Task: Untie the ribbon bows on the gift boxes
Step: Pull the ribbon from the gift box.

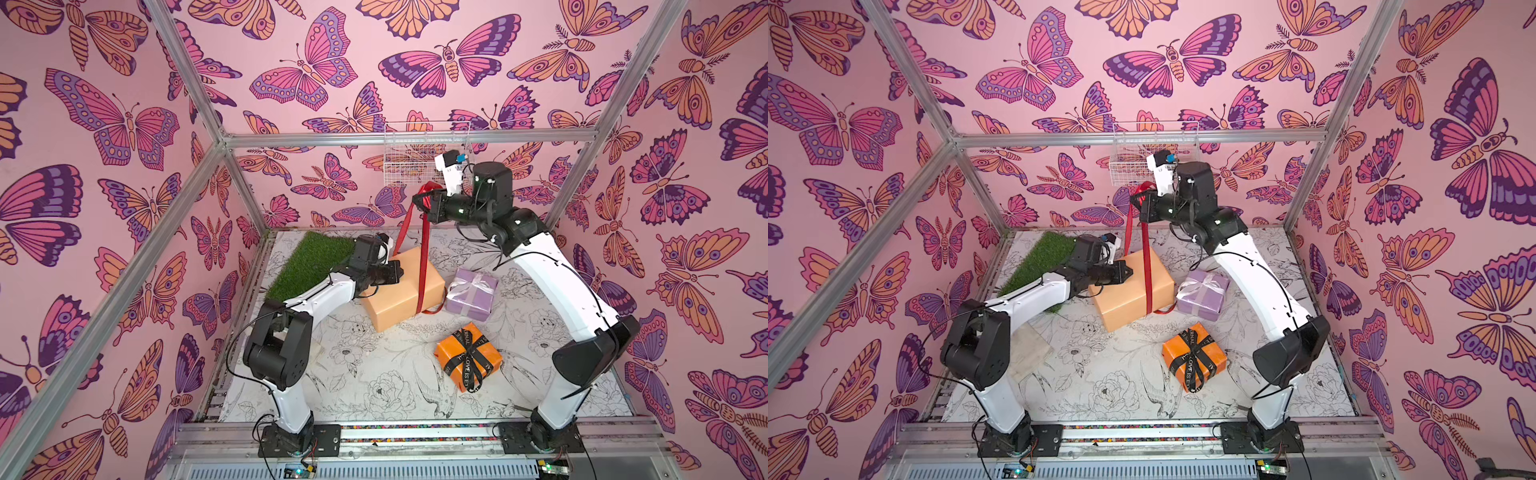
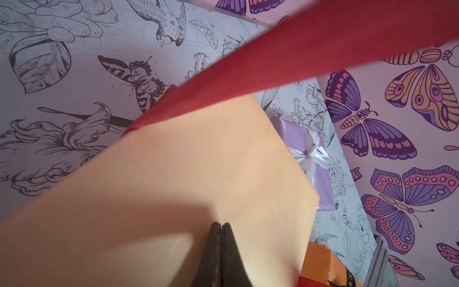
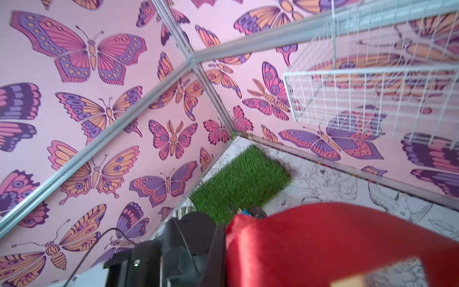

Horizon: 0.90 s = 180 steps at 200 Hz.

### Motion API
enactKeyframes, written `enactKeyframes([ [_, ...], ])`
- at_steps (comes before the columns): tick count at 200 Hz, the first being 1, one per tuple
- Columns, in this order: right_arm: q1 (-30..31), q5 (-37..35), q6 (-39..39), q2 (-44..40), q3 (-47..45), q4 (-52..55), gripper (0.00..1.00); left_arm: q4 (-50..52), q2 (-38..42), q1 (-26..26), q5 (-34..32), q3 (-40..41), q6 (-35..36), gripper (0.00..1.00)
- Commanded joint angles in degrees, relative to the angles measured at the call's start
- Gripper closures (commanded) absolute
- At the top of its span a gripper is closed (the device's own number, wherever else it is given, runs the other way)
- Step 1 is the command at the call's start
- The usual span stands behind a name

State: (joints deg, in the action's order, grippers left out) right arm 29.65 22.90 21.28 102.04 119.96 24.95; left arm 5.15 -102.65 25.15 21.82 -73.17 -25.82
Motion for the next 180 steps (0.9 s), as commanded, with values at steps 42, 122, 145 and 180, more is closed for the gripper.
enactKeyframes([
  [42, -3.3, -1.9, -2.2, 1.5, 13.3, 4.9, 1.0, 6.0, -3.3, -0.1, -0.7, -2.1, 0.8, 1.0],
  [122, -5.3, 2.7, 0.7, -2.9, 1.5, -0.3, 1.0, 6.8, -1.1, -0.2, 3.1, -2.7, 1.1, 0.55],
  [145, -5.1, 5.1, 2.5, -3.0, -3.2, -3.1, 1.0, 5.6, 4.5, -0.2, 5.3, -1.0, 3.0, 0.31],
  [180, -2.5, 4.6, 1.2, -0.6, -1.7, -1.1, 1.0, -4.9, 17.4, 1.6, -1.7, 8.3, 4.3, 0.33],
])
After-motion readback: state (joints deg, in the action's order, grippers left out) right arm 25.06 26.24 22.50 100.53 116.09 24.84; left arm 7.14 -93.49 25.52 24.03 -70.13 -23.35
